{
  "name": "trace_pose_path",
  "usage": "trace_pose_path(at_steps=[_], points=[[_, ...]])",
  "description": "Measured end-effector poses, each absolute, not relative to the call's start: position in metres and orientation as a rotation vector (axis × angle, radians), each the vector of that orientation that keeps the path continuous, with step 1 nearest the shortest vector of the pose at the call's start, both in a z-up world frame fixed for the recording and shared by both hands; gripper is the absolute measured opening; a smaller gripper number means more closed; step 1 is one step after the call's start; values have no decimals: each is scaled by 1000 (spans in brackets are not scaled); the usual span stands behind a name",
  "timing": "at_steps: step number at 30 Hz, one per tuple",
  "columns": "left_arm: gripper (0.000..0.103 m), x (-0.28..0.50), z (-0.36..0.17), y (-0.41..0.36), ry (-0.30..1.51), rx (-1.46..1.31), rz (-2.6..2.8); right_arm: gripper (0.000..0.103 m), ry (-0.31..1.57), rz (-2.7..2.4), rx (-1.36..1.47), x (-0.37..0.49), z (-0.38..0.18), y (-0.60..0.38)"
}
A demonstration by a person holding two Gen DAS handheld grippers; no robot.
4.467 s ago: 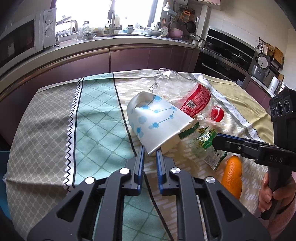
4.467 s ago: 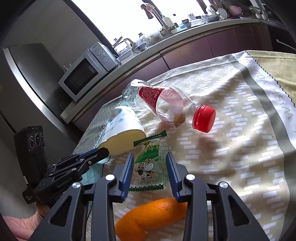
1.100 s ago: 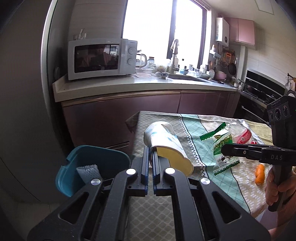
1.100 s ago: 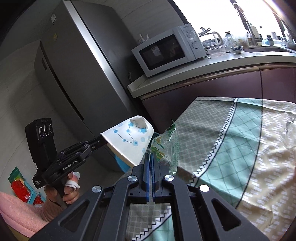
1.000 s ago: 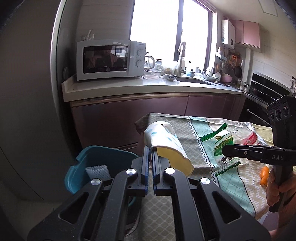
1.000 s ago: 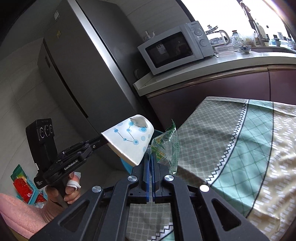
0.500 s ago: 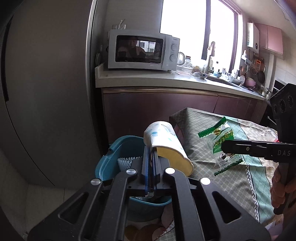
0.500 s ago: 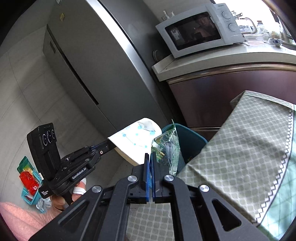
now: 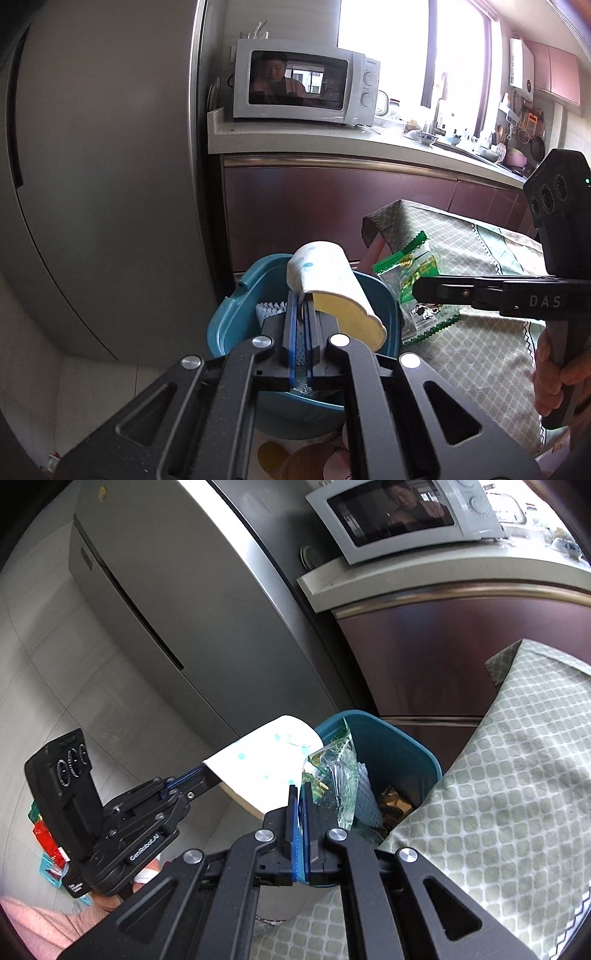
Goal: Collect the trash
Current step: 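Carry the paper cup and green wrapper over the teal bin with both tools, then open both tools to drop the cup and wrapper into the bin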
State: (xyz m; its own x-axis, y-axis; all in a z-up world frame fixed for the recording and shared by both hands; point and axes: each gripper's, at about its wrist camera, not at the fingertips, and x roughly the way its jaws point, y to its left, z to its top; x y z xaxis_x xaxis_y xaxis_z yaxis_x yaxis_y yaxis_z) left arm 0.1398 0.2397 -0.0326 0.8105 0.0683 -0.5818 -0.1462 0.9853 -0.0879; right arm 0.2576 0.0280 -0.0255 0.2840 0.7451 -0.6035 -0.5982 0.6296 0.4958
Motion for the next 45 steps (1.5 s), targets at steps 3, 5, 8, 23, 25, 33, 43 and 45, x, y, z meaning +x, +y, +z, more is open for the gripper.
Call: trace_pose_path(at_steps=[3,5,8,23,25,33,43,45], points=[[4,144,-37,240,627,-134,118,1,929,895,181,267,-31,37],[4,147,-40,240,633,-134,119,1,938,891,173,270,-35,41],[4,149,-45,241,646,-133,121,1,952,883,161,276,-40,47],[4,164,-71,240,703,-140,144,4,1030,839,130,297,-65,68],[4,166,-74,239,710,-141,145,4,1031,838,125,297,-66,68],[5,168,-84,238,729,-133,148,6,1036,832,118,299,-70,73],[7,172,-95,236,759,-130,152,7,1032,829,133,295,-71,66],[9,171,-95,236,758,-129,150,7,1030,829,135,293,-71,63]])
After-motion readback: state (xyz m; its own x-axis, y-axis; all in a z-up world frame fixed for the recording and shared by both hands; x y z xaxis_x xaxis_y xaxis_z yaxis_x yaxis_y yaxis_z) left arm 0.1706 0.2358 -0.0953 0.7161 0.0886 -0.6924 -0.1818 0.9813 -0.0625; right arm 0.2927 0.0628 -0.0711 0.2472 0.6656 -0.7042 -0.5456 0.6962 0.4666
